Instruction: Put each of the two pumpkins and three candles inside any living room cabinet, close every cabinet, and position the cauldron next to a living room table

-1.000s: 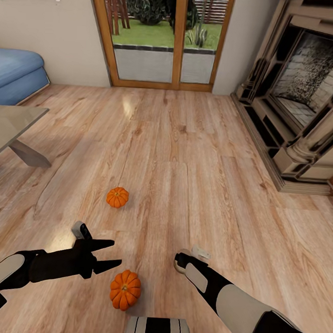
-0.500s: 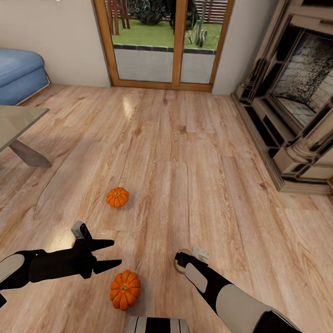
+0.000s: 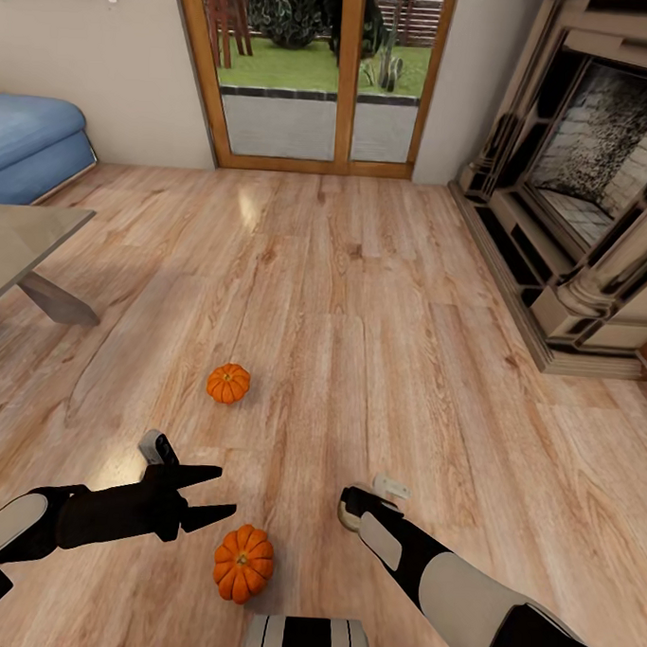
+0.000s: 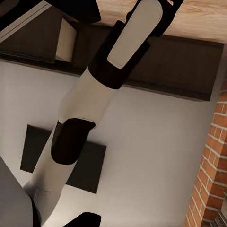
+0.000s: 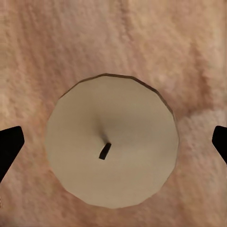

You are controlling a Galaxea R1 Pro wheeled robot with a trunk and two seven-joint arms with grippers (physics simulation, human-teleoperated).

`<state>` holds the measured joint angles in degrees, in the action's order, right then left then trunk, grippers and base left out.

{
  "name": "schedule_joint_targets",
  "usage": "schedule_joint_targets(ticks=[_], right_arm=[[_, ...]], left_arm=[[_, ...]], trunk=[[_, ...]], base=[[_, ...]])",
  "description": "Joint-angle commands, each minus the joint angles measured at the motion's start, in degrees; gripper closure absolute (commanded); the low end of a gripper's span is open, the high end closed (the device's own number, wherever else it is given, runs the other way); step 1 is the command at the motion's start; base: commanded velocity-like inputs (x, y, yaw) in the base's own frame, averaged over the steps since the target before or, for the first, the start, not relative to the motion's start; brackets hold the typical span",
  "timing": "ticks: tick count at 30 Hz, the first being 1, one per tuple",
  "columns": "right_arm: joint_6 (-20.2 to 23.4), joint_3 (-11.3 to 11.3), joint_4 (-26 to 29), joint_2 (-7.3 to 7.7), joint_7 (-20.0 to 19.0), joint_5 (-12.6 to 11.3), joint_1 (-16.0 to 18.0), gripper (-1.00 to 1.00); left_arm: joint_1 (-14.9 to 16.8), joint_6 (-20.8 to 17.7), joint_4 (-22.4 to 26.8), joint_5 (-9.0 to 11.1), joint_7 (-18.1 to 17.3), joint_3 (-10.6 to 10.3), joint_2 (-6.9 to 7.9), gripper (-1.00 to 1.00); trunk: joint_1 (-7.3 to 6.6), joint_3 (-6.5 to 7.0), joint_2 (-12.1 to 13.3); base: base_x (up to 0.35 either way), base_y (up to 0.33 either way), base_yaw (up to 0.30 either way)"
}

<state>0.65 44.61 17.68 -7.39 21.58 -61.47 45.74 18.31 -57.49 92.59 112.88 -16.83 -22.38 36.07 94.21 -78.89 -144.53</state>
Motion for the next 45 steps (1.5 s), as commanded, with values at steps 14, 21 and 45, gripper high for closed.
schedule_joint_targets(ticks=[14,21,45], right_arm=[[-0.04,0.48,0.08,-0.06,0.39,-0.32,0.05,-1.00],[-0.04,0.48,0.08,-0.08,0.39,-0.30,0.05,-1.00],[-0.37,0.48,0.08,-0.08,-1.20,-0.06,0.05,-1.00]], left_arm=[[0.06,0.01,-0.04,-0.38,-0.58,-0.12,0.06,-1.00],[0.06,0.01,-0.04,-0.38,-0.58,-0.12,0.05,-1.00],[0.06,0.01,-0.04,-0.38,-0.58,-0.14,0.05,-1.00]], trunk=[[0.20,-1.81,-0.12],[0.20,-1.81,-0.12],[0.20,-1.81,-0.12]], base=[[0.000,0.000,0.000],[0.000,0.000,0.000],[0.000,0.000,0.000]])
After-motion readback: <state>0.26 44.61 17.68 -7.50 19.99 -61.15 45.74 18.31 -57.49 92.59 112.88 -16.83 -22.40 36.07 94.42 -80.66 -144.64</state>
